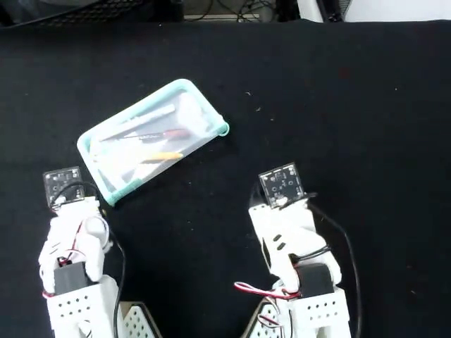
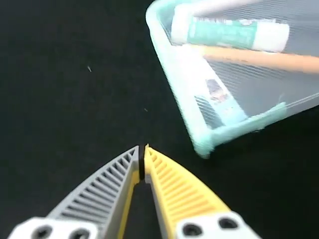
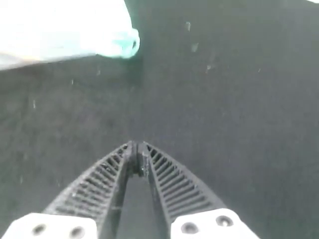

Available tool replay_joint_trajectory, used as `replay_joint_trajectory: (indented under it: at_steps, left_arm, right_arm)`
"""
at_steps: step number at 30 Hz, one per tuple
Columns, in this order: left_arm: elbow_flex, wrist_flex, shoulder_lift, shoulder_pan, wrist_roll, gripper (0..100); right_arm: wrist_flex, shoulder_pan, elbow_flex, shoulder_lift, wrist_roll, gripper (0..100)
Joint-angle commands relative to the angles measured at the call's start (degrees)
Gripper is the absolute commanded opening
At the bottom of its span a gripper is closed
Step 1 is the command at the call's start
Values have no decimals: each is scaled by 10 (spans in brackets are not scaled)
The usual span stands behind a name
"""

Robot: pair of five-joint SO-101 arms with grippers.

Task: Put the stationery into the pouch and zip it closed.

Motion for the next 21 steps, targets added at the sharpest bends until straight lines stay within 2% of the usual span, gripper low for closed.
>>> replay_joint_trajectory:
  at_steps: [1,4,6,12,16,21]
  left_arm:
    - [9,39,-17,39,46,36]
    - [8,120,-33,49,46,36]
    - [7,179,-43,53,46,36]
    - [7,180,-54,53,47,36]
    - [7,180,-54,54,48,40]
    - [7,180,-54,88,46,40]
  right_arm:
    - [106,7,-1,-35,1,15]
    - [215,13,-1,-36,-2,15]
    - [207,18,-1,-33,-3,15]
    - [210,37,-1,-37,-8,15]
    - [211,42,-1,-34,-84,15]
    - [210,67,-1,-34,-91,15]
